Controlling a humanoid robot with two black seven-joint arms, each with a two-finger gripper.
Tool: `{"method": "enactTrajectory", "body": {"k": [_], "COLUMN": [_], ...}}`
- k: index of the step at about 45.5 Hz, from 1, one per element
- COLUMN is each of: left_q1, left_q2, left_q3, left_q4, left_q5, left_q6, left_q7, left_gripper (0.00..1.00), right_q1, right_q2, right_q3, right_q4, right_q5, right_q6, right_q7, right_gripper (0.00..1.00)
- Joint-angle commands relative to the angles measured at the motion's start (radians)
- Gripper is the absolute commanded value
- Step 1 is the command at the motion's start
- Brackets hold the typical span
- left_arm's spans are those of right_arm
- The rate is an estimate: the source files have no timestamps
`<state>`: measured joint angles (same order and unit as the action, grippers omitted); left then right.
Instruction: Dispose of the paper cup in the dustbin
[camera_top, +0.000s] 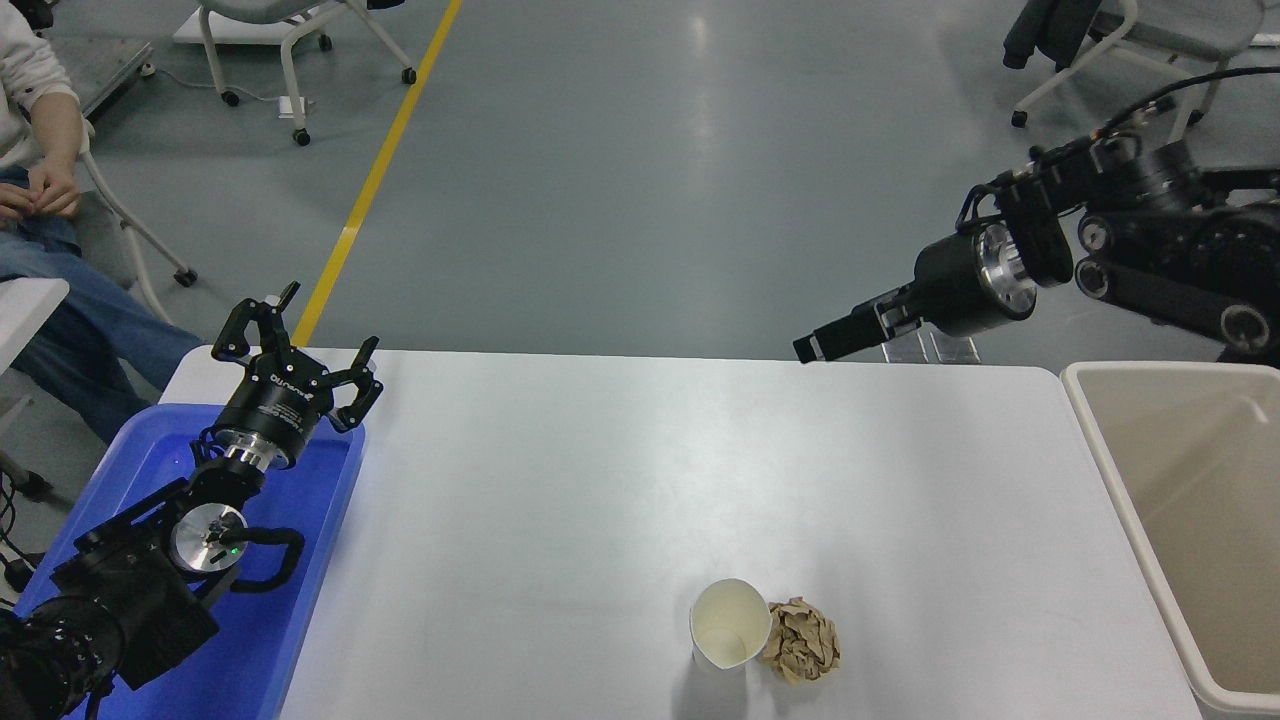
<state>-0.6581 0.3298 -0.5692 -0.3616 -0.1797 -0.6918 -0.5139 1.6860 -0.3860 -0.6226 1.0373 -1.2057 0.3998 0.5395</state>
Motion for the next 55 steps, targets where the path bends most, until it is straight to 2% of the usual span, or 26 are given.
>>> {"method": "enactTrajectory", "body": {"k": [1, 7, 31, 55], "left_q1": [0.000, 0.000, 0.000, 0.000], "left_q2": [0.000, 0.000, 0.000, 0.000], "left_q3": [0.000, 0.000, 0.000, 0.000], "left_q4": [0.000, 0.000, 0.000, 0.000], "left_q5": [0.000, 0.000, 0.000, 0.000], "left_q6": [0.000, 0.000, 0.000, 0.000], "left_q7": [0.000, 0.000, 0.000, 0.000], "left_gripper": [1.00, 1.00, 1.00, 1.00], "right_q1": [-0.011, -0.035, -0.123, -0.204], "right_q2": [0.193, 0.254, 0.341, 0.371], "right_q3": [-0.091, -0.127, -0.177, -0.175], "right_q4": [-0.017, -0.037, -0.042, -0.134], "right_q5": [-0.048, -0.049, -0.100, -0.098], "right_q6": [0.007, 0.005, 0.005, -0.002], "right_q7": [0.000, 0.000, 0.000, 0.000], "right_gripper": [0.99, 0.99, 0.99, 0.99]}}
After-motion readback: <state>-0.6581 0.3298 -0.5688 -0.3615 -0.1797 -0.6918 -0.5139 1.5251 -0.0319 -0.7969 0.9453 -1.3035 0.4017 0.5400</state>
